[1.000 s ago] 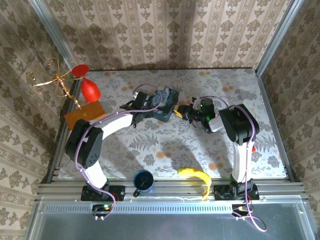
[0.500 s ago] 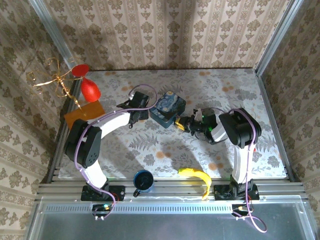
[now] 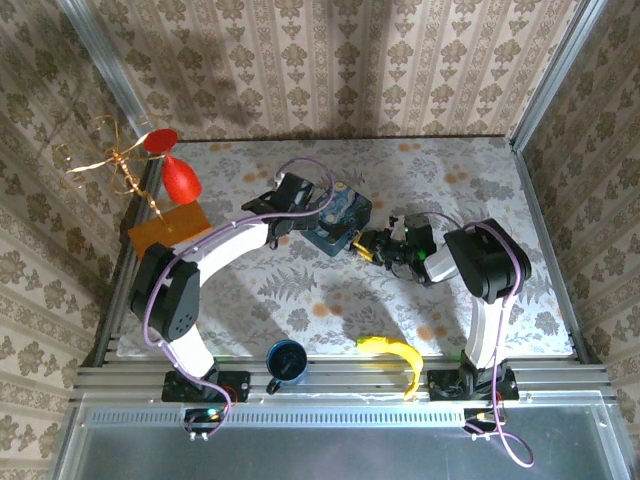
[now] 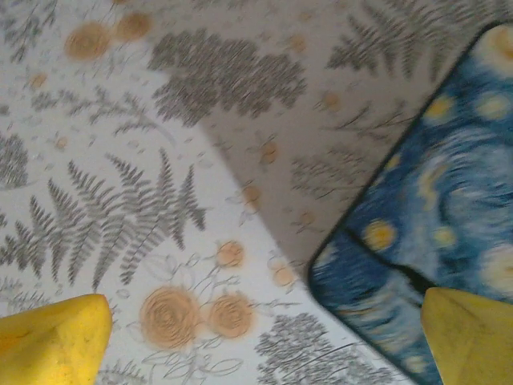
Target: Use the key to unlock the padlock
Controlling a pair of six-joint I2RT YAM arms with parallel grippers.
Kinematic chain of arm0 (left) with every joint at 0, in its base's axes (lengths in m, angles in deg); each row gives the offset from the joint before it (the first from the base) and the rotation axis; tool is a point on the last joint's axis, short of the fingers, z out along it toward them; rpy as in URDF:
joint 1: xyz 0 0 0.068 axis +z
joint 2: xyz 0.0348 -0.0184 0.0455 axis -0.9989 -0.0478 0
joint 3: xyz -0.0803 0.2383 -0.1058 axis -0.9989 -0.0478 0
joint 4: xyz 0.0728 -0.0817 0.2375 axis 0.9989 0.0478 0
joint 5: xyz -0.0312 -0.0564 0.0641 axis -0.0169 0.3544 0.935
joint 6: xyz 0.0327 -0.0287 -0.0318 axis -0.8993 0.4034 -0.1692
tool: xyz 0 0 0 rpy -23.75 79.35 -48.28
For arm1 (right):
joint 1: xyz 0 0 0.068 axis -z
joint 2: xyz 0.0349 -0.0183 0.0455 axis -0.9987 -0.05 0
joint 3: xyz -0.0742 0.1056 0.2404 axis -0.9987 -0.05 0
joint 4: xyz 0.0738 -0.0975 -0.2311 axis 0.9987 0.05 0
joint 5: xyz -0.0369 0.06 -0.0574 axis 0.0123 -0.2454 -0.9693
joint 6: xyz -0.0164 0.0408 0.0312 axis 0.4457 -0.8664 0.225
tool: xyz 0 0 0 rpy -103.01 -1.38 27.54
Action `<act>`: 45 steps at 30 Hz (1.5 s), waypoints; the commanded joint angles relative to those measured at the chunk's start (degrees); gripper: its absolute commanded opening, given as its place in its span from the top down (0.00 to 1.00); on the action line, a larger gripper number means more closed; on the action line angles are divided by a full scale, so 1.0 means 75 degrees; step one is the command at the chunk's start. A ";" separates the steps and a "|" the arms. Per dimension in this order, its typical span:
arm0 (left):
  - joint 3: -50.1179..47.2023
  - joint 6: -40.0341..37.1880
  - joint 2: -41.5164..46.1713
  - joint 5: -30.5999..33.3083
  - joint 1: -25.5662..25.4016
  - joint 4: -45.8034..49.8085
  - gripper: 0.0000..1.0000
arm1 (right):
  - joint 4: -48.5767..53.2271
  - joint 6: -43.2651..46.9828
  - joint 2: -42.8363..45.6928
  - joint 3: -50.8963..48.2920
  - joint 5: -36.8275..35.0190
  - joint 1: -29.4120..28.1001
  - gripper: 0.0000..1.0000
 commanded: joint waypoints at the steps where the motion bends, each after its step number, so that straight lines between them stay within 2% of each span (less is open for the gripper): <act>1: 0.0358 -0.0386 -0.0343 0.0285 -0.0126 0.0358 0.00 | 0.0633 0.0424 0.0396 0.0066 -0.0230 -0.0013 0.75; 6: 0.0849 -0.0738 -0.0957 0.0476 -0.0385 0.0697 0.00 | 0.1435 0.0805 0.0751 -0.0015 -0.0484 -0.0030 0.77; 8: 0.1012 -0.0846 -0.1170 0.0565 -0.0468 0.0861 0.00 | 0.1714 0.0941 0.0853 -0.0005 -0.0583 -0.0025 0.84; 10: 0.1127 -0.0930 -0.1330 0.0660 -0.0530 0.0995 0.00 | 0.1955 0.1039 0.0917 0.0036 -0.0688 -0.0025 0.84; 14: 0.1134 -0.1015 -0.1452 0.0808 -0.0624 0.1083 0.00 | 0.2291 0.1182 0.0992 0.0114 -0.0900 -0.0125 0.75; 17: 0.1119 -0.1081 -0.1516 0.0767 -0.0618 0.1083 0.00 | 0.3190 0.1487 0.1126 0.0344 -0.1247 -0.0306 0.67; 23: 0.1253 -0.1100 -0.1887 0.0843 -0.0535 0.1344 0.00 | 0.5157 0.1969 0.1492 0.0945 -0.2434 -0.0846 0.64; 29: 0.1342 -0.1056 -0.2039 0.0725 -0.0488 0.1458 0.00 | 0.7144 0.2279 0.1367 0.2041 -0.3800 -0.1501 0.61; 40: 0.1283 -0.1018 -0.2006 0.0561 -0.0487 0.1443 0.00 | 0.8061 0.2309 0.1171 0.2651 -0.4841 -0.1606 0.57; 45: 0.1260 -0.0995 -0.1981 0.0556 -0.0453 0.1458 0.00 | 0.7799 0.2640 0.1102 0.2682 -0.4663 -0.1612 0.53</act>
